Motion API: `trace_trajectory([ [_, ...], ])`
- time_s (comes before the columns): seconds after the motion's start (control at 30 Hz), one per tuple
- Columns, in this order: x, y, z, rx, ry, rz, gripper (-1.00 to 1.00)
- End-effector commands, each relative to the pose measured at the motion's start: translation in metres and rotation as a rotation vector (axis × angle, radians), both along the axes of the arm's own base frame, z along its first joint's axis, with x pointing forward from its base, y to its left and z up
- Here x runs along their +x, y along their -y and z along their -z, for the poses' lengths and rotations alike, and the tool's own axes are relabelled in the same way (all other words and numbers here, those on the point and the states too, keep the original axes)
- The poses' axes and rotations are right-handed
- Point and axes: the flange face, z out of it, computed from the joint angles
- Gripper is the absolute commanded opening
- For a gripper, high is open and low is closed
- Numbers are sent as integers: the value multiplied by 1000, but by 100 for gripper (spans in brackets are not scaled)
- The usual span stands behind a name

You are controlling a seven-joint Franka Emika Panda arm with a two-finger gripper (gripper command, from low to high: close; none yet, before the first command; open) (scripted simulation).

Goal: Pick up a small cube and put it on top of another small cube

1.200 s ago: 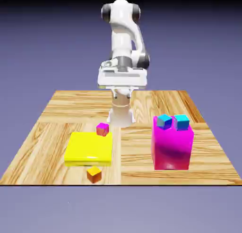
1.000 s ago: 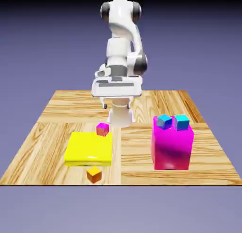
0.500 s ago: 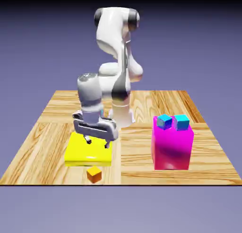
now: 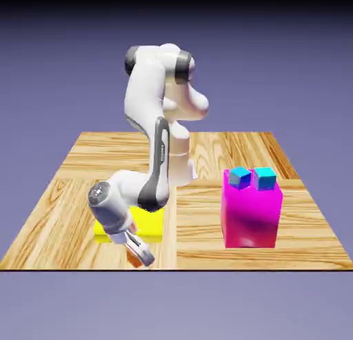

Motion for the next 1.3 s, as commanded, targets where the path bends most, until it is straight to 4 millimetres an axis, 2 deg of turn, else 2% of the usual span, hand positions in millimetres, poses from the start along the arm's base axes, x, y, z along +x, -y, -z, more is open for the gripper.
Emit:
trace_trajectory([
  [0.0,5,4,-20,0,0,-1,-100],
  [0.07,11,13,-62,0,0,0,-100],
  [0.23,-30,16,-109,-9,-1,-70,-100],
  [0.47,-99,11,-155,-13,-2,-173,-100],
  [0.67,-162,1,-179,-10,-3,-266,-100],
  [0.8,-205,-9,-186,-6,-2,-331,-100],
  [0.97,-257,-25,-186,-1,0,-418,-100],
  [1.03,-257,-25,-186,-1,0,-418,-100],
  [1.2,-270,-32,-127,-1,0,-418,-100],
  [1.23,-273,-33,-119,-1,0,-418,-100],
  [1.27,-273,-33,-119,-1,0,-418,100],
])
